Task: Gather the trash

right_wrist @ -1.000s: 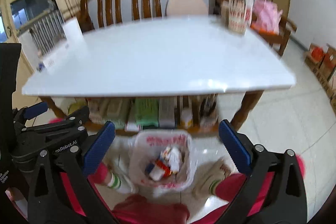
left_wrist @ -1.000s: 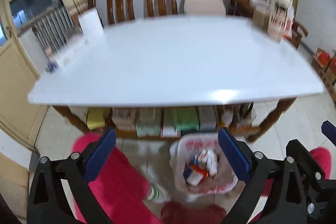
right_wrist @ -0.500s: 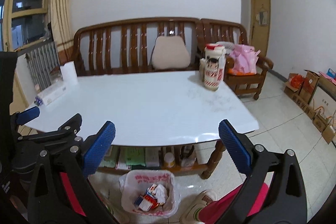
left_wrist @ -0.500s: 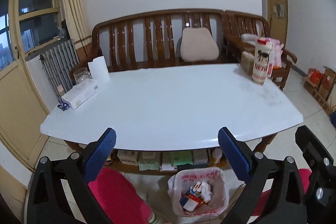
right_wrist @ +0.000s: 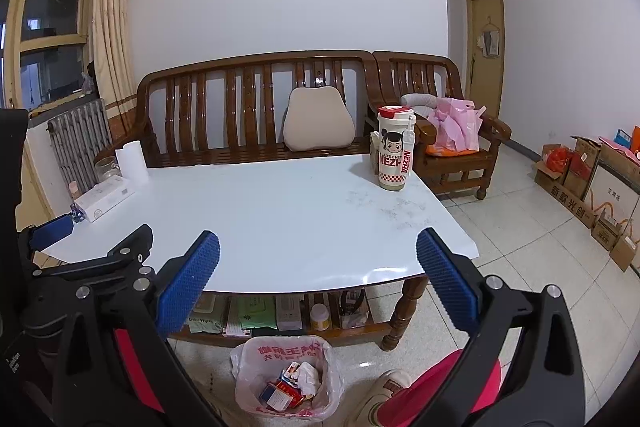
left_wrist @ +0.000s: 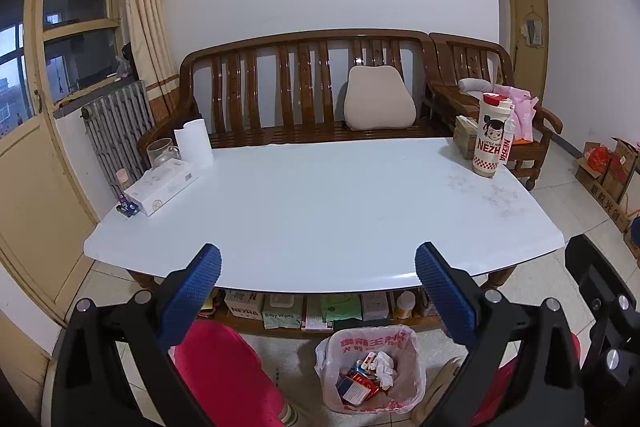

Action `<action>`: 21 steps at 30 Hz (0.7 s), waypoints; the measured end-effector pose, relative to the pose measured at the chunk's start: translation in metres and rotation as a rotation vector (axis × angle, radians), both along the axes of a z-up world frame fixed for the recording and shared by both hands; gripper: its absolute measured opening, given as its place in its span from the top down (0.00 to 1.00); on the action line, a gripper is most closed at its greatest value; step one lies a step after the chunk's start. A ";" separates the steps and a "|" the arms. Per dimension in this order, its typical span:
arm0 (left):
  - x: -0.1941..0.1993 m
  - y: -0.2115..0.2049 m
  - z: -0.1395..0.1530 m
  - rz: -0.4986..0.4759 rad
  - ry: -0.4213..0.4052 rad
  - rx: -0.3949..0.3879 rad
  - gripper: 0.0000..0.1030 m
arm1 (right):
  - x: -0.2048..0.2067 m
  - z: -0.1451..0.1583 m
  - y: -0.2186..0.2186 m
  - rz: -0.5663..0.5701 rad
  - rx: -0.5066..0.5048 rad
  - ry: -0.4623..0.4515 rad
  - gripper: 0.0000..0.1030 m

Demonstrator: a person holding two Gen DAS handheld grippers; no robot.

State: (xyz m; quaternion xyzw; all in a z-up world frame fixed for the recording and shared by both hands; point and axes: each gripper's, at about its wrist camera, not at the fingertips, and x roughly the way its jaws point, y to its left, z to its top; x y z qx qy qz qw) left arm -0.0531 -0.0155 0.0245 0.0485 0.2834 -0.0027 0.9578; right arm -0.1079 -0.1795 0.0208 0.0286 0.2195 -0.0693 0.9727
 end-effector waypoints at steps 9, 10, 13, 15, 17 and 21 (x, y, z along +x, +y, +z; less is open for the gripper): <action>0.004 0.001 -0.006 -0.008 0.036 -0.007 0.08 | 0.004 -0.003 0.001 -0.001 0.010 0.027 0.06; 0.004 0.001 -0.006 -0.008 0.038 -0.008 0.08 | 0.004 -0.003 0.001 0.000 0.010 0.029 0.06; 0.005 0.002 -0.007 -0.008 0.044 -0.013 0.08 | 0.005 -0.003 0.001 -0.001 0.007 0.034 0.06; 0.006 0.004 -0.008 -0.009 0.048 -0.017 0.08 | 0.006 -0.003 0.003 -0.003 0.001 0.033 0.06; 0.007 0.004 -0.008 -0.009 0.051 -0.019 0.08 | 0.006 -0.002 0.004 -0.006 -0.004 0.031 0.06; 0.008 0.004 -0.008 -0.009 0.051 -0.020 0.08 | 0.006 -0.002 0.005 -0.006 -0.003 0.031 0.06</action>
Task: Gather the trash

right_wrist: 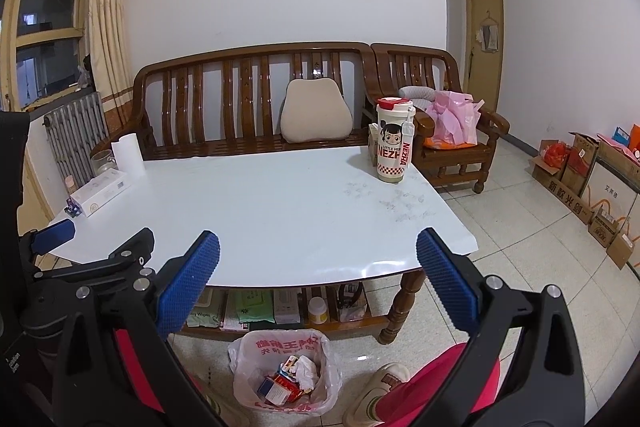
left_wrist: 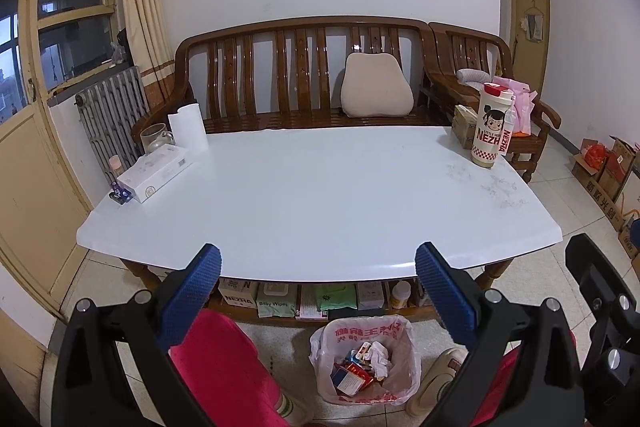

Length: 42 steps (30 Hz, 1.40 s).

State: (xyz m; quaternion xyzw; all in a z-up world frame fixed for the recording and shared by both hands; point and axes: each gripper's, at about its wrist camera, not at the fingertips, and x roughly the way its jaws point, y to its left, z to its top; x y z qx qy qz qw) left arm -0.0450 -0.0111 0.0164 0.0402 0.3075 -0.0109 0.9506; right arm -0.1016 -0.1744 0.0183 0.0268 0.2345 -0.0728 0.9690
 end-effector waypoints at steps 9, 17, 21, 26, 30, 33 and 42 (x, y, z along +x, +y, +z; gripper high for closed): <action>0.001 -0.001 -0.001 0.000 0.003 -0.001 0.08 | 0.001 0.000 0.001 -0.001 0.004 0.004 0.06; 0.001 0.000 -0.003 0.002 0.007 0.002 0.08 | 0.002 -0.001 0.002 -0.001 0.005 0.006 0.06; 0.001 0.000 -0.004 0.004 0.005 0.004 0.08 | 0.002 -0.001 0.002 0.000 0.006 0.006 0.06; 0.000 0.002 -0.005 0.004 0.005 0.004 0.08 | 0.002 0.000 0.002 -0.001 0.005 0.005 0.06; 0.001 0.003 -0.007 0.008 0.007 0.007 0.08 | 0.002 -0.001 0.002 0.001 0.007 0.006 0.06; 0.001 0.004 -0.008 0.007 0.011 0.008 0.08 | 0.003 -0.001 0.001 0.001 0.006 0.008 0.06; 0.002 0.005 -0.007 -0.001 0.018 0.007 0.08 | 0.002 -0.005 0.000 -0.001 0.004 0.008 0.06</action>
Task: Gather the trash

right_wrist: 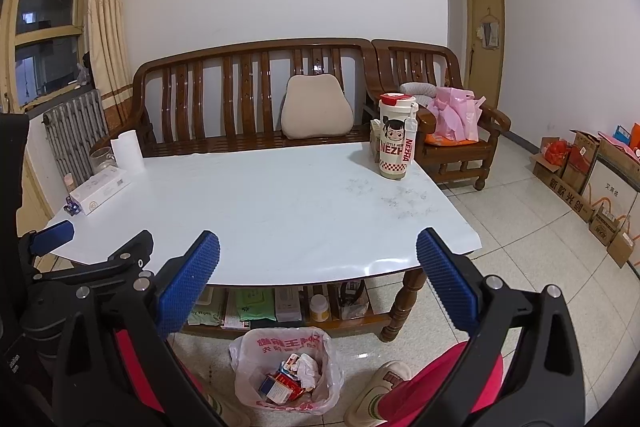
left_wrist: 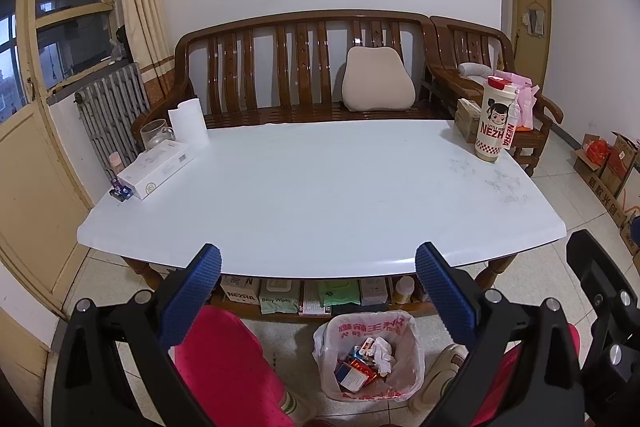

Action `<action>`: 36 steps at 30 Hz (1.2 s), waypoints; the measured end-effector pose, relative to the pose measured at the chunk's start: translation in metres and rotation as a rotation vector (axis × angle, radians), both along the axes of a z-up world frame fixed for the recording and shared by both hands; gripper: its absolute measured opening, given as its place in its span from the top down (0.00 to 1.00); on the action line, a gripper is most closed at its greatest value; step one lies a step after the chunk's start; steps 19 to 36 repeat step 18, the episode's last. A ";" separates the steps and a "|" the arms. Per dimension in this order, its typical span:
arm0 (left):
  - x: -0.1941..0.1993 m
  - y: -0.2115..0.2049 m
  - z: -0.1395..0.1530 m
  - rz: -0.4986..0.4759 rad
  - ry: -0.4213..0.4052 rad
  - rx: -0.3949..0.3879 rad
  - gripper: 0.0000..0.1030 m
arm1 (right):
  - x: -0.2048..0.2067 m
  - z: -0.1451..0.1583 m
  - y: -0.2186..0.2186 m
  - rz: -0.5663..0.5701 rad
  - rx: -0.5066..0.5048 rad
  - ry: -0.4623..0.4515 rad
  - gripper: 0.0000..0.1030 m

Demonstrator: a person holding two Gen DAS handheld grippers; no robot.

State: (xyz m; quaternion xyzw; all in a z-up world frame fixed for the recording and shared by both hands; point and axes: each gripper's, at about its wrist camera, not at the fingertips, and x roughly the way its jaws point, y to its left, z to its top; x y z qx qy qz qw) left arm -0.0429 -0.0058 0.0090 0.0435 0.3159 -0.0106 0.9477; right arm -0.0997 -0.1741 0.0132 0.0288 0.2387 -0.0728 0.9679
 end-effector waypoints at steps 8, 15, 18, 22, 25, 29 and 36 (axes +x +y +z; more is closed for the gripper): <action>-0.004 0.003 0.003 0.011 -0.042 0.022 0.08 | 0.000 -0.002 0.001 0.007 0.001 0.001 0.06; 0.000 0.004 0.005 -0.008 -0.003 -0.002 0.08 | -0.001 -0.001 -0.001 0.007 0.002 0.000 0.06; 0.001 0.004 0.005 -0.005 -0.005 0.003 0.08 | -0.001 -0.001 0.000 0.005 0.001 -0.001 0.06; 0.001 0.004 0.005 -0.005 -0.005 0.003 0.08 | -0.001 -0.001 0.000 0.005 0.001 -0.001 0.06; 0.001 0.004 0.005 -0.005 -0.005 0.003 0.08 | -0.001 -0.001 0.000 0.005 0.001 -0.001 0.06; 0.001 0.004 0.005 -0.005 -0.005 0.003 0.08 | -0.001 -0.001 0.000 0.005 0.001 -0.001 0.06; 0.001 0.004 0.005 -0.005 -0.005 0.003 0.08 | -0.001 -0.001 0.000 0.005 0.001 -0.001 0.06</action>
